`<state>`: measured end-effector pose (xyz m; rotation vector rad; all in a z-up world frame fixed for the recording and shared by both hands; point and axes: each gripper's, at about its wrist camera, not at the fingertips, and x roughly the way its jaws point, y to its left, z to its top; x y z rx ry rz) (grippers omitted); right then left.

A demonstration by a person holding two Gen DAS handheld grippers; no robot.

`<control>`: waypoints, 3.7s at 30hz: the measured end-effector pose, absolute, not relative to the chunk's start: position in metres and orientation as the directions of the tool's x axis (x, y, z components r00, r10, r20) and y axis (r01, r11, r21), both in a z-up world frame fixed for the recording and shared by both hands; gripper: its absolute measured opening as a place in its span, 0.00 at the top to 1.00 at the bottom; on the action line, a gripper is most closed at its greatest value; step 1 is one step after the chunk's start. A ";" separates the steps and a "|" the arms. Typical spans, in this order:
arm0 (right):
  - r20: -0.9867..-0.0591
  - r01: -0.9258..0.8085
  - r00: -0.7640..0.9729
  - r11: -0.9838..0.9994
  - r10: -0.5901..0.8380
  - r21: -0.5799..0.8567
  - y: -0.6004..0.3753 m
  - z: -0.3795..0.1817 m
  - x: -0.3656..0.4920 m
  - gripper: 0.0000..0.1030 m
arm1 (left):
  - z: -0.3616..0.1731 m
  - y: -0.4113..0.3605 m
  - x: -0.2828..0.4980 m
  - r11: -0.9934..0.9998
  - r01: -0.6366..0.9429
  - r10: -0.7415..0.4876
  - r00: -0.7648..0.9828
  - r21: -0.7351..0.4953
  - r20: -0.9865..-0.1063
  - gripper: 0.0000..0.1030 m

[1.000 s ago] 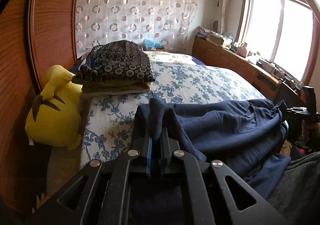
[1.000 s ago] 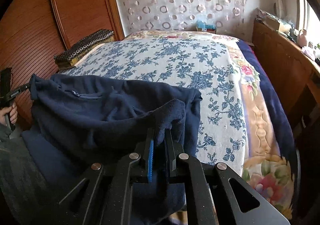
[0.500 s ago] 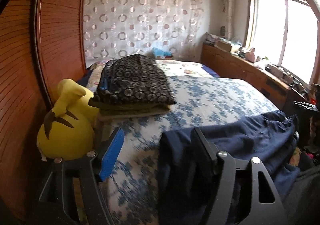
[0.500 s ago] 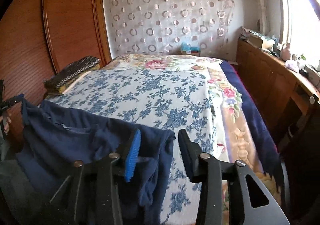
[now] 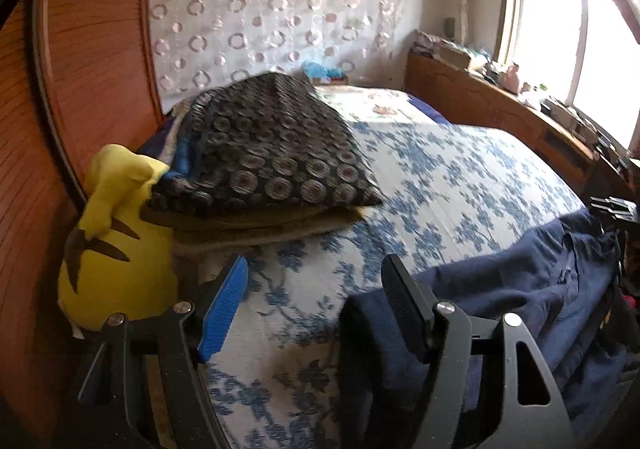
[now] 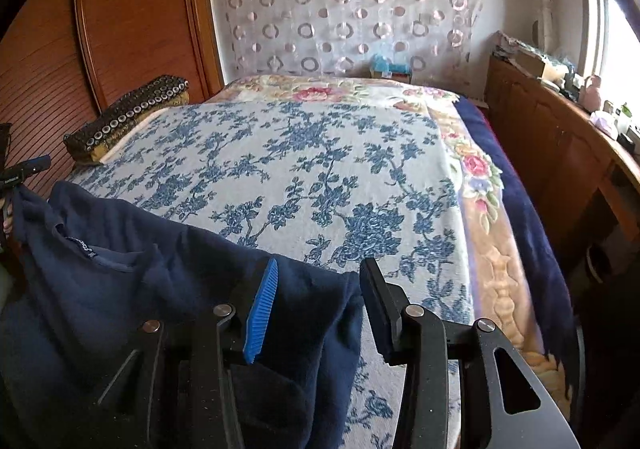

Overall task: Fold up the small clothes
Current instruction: 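Open both tools and lay the folded shirt down, then grasp the navy T-shirt with both tools and lift it off the bedspread, then lower the shirt onto the bedspread and open both tools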

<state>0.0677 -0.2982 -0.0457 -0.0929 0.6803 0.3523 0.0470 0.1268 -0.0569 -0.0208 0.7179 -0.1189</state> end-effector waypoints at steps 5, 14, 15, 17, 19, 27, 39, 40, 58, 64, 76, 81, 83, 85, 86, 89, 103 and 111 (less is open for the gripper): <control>-0.654 -0.355 0.699 0.934 0.288 0.031 -0.297 -0.052 0.073 0.56 | -0.074 0.114 0.052 0.988 0.138 -0.141 0.689 -0.062 -0.711 0.32; -0.679 -0.325 0.692 0.946 0.247 0.014 -0.300 -0.058 0.078 0.45 | -0.090 0.111 0.052 0.989 0.132 -0.137 0.643 -0.067 -0.754 0.32; -0.683 -0.322 0.689 0.947 0.242 0.011 -0.300 -0.059 0.078 0.44 | -0.092 0.112 0.053 0.989 0.130 -0.137 0.637 -0.069 -0.759 0.32; -0.690 -0.318 0.684 0.948 0.235 0.008 -0.300 -0.061 0.080 0.43 | -0.094 0.109 0.053 0.989 0.130 -0.137 0.630 -0.070 -0.764 0.32; -0.699 -0.317 0.677 0.948 0.230 0.004 -0.299 -0.063 0.081 0.42 | -0.095 0.109 0.053 0.989 0.132 -0.139 0.622 -0.073 -0.770 0.32; -0.713 -0.316 0.661 0.948 0.233 0.017 -0.303 -0.064 0.085 0.37 | -0.093 0.103 0.053 0.985 0.158 -0.154 0.616 -0.071 -0.773 0.36; -0.704 -0.483 0.605 0.874 0.371 0.046 -0.286 -0.062 0.074 0.86 | -0.051 0.071 0.023 0.954 0.273 -0.278 0.649 -0.125 -0.708 0.86; -0.694 -0.486 0.610 0.872 0.382 0.053 -0.287 -0.060 0.071 0.86 | -0.040 0.069 0.016 0.953 0.278 -0.284 0.667 -0.124 -0.688 0.86; -0.325 -0.619 0.725 0.781 0.607 0.076 -0.323 0.106 -0.043 0.88 | 0.148 0.058 -0.077 0.944 0.325 -0.328 0.919 -0.049 -0.220 0.89; -0.173 -0.606 0.781 0.795 0.600 0.027 -0.349 0.185 -0.086 0.88 | 0.214 0.074 -0.095 0.948 0.318 -0.319 0.945 -0.032 -0.078 0.89; -0.023 -0.507 0.861 0.853 0.509 -0.123 -0.372 0.273 -0.169 0.88 | 0.260 0.084 -0.099 0.957 0.290 -0.291 0.956 0.030 0.027 0.89; -0.045 -0.467 0.884 0.874 0.465 -0.135 -0.354 0.259 -0.176 0.88 | 0.249 0.074 -0.076 0.961 0.276 -0.276 0.961 0.028 -0.013 0.89; -0.067 -0.442 0.897 0.886 0.437 -0.142 -0.346 0.253 -0.167 0.88 | 0.237 0.072 -0.049 0.966 0.259 -0.258 0.965 0.019 -0.058 0.89; -0.102 -0.408 0.912 0.900 0.396 -0.151 -0.331 0.251 -0.153 0.88 | 0.218 0.066 -0.014 0.973 0.226 -0.220 0.968 0.038 -0.118 0.89; -0.126 -0.396 0.917 0.906 0.380 -0.151 -0.327 0.250 -0.141 0.88 | 0.205 0.065 0.006 0.975 0.218 -0.210 0.966 0.038 -0.150 0.89; -0.189 -0.381 0.917 0.913 0.352 -0.148 -0.322 0.233 -0.097 0.88 | 0.168 0.058 0.053 0.976 0.217 -0.206 0.950 0.022 -0.236 0.89; -0.547 -0.260 0.814 0.965 0.195 -0.043 -0.276 0.089 0.115 0.88 | 0.038 0.022 0.192 0.981 0.187 -0.132 0.847 0.056 -0.514 0.89; -0.562 -0.207 0.812 0.978 0.157 -0.025 -0.251 0.114 0.131 0.86 | 0.041 0.012 0.199 0.981 0.177 -0.107 0.845 0.085 -0.524 0.88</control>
